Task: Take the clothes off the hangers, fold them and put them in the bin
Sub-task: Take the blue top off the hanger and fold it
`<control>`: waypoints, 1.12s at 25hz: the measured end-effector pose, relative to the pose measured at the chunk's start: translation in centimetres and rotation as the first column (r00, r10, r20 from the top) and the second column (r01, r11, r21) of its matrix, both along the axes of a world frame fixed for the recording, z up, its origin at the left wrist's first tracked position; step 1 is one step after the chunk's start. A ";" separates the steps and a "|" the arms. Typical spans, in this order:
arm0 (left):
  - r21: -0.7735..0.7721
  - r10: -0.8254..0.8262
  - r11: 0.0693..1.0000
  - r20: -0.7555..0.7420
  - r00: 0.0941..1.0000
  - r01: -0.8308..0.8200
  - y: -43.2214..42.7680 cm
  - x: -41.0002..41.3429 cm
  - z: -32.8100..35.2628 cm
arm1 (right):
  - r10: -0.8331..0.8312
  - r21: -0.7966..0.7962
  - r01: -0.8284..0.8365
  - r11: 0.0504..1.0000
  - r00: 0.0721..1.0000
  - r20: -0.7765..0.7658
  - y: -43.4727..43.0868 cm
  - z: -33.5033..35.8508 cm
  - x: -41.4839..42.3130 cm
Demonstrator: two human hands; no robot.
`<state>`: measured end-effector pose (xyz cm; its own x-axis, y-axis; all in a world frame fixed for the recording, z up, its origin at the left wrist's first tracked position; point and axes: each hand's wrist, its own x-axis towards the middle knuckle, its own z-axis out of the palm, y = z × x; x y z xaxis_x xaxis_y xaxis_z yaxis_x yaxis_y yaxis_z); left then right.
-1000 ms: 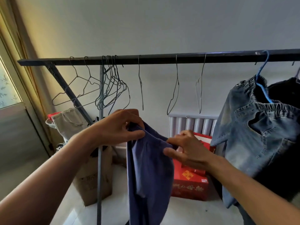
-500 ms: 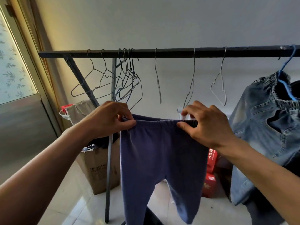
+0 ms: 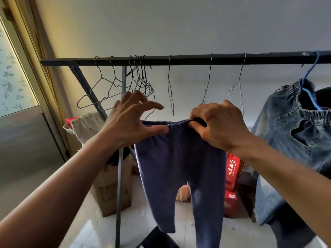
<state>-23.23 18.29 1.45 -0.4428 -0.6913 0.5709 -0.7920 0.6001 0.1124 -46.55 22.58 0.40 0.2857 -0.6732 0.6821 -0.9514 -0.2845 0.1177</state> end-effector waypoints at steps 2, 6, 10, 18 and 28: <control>0.105 -0.028 0.994 0.049 0.998 0.023 -0.1 -1.8 -0.4 | 0.012 0.007 -0.012 1.000 1.000 0.000 0.1 0.4 0.4; 0.258 -0.042 0.965 -0.015 0.999 0.044 -0.7 -3.4 -1.3 | -0.033 0.066 0.032 0.997 0.999 0.015 0.1 0.3 0.4; 0.366 -0.054 0.927 -0.077 0.996 0.079 -0.5 -4.0 -1.5 | -0.081 0.255 0.046 0.966 0.988 0.128 -0.2 -0.3 -0.4; 0.495 0.264 0.866 -0.329 0.907 -0.073 0.5 -6.4 -1.9 | -0.064 0.317 -0.302 0.899 0.627 0.777 0.2 -3.1 1.9; 0.635 0.445 0.704 -0.744 0.499 0.319 0.6 -5.6 -2.0 | 0.119 0.180 -0.570 0.802 0.448 0.886 1.9 -5.4 6.0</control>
